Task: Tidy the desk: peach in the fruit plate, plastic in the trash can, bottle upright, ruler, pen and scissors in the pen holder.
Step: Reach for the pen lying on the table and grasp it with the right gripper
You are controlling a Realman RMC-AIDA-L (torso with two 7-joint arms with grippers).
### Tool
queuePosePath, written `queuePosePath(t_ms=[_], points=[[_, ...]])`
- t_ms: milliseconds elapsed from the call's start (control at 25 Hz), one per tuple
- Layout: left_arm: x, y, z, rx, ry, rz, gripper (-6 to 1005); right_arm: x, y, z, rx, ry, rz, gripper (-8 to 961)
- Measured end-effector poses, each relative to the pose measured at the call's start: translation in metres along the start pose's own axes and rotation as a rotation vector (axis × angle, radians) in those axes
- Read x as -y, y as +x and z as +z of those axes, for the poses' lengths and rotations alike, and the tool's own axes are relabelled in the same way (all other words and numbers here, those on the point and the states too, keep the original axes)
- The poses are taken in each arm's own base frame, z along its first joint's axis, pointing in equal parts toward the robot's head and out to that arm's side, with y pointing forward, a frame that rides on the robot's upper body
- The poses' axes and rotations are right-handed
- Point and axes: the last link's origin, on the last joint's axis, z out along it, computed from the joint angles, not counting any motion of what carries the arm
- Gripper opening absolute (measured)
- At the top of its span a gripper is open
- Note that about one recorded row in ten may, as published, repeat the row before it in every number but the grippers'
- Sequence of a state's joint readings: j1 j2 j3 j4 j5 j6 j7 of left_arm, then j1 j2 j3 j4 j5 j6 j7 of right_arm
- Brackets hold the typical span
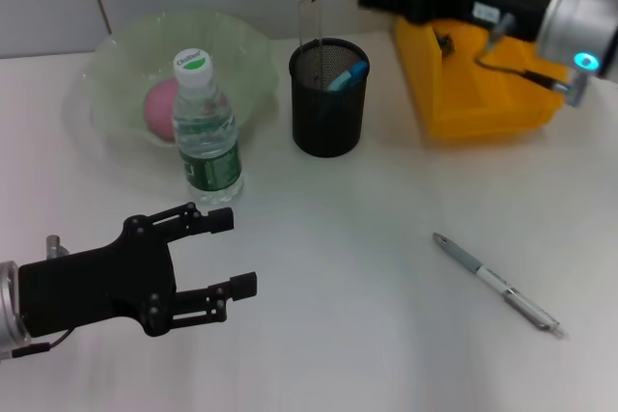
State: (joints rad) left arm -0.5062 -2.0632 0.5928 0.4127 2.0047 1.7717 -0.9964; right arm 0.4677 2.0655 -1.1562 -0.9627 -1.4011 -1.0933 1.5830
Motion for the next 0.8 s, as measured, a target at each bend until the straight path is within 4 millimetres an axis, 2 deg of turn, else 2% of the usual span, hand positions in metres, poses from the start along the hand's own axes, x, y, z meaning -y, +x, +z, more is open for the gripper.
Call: queuePosePath(t_ms=[120,160,200,240,320,360,520,800], points=[[0.000,0.000,0.000,0.000,0.000,0.000,801,-0.014,-0.012,-0.016,-0.196,-0.055,-0.011,788],[0.000,0.000,0.000,0.000,0.000,0.000,800,-0.014,-0.012,-0.016,-0.196,-0.055,-0.011,788],[0.000,0.000,0.000,0.000,0.000,0.000,800,-0.019,-0.019,-0.023,-0.309,-0.050,0.001,788],[0.000,0.000,0.000,0.000,0.000,0.000,800,-0.019,-0.019,-0.023,-0.309,-0.050,0.001,788],[0.001,0.001,0.000,0.000,0.000,0.005,800,-0.024,-0.030,-0.031,-0.488,-0.010,0.033,788],[0.001,0.001,0.000,0.000,0.000,0.006,800,-0.024,-0.030,-0.031,-0.488,-0.010,0.033,788],[0.002,0.003,0.000,0.004,0.001,0.016,799,-0.031,-0.043,-0.041,-0.713,0.051,0.108,788],[0.003,0.004,-0.001,0.005,-0.001,0.026,798,-0.032,-0.053,-0.049,-0.802,0.056,0.160,787]])
